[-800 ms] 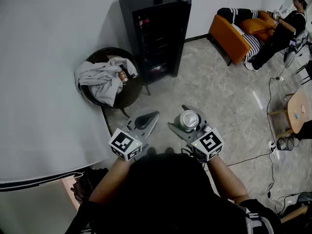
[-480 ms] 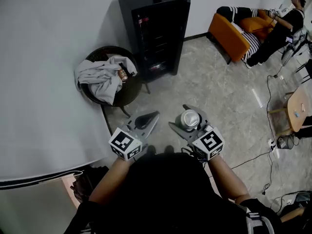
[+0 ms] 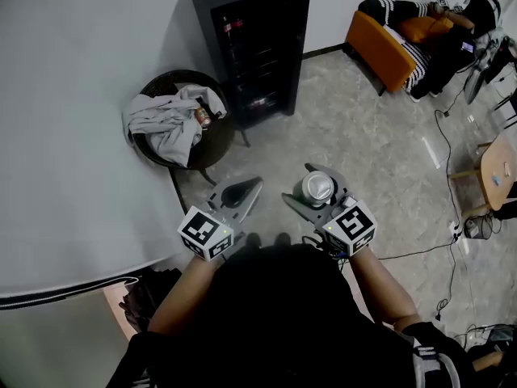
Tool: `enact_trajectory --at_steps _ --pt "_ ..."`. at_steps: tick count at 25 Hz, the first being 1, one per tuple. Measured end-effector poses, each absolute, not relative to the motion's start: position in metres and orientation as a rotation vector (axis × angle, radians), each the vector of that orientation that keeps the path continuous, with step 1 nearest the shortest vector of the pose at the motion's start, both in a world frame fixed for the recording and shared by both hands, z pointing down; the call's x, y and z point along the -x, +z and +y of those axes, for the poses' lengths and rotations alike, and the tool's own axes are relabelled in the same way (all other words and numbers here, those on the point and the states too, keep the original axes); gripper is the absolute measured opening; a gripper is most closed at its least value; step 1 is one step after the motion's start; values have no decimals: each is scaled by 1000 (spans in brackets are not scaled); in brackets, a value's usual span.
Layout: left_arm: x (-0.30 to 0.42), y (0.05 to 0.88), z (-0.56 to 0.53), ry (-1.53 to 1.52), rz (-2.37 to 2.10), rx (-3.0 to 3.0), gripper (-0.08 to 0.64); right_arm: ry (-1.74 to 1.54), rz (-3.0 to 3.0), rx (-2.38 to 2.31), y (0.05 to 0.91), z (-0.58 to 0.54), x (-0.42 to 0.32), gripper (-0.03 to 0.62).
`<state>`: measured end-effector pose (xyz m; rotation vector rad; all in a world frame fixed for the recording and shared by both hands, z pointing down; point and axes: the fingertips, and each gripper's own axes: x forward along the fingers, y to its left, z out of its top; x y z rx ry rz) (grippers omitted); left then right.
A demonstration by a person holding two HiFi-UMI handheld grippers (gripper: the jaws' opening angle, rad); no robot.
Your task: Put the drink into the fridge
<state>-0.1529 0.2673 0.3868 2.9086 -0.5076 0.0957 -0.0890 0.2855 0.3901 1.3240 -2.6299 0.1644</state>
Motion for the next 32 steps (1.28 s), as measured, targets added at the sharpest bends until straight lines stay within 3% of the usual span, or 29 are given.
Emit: enact_trajectory --at_steps 17,32 --pt "133 404 250 160 -566 -2846 11 149 -2646 -1298 392 281 64 331" --pt "106 411 121 109 -559 -2836 11 178 -2602 -1295 398 159 44 331"
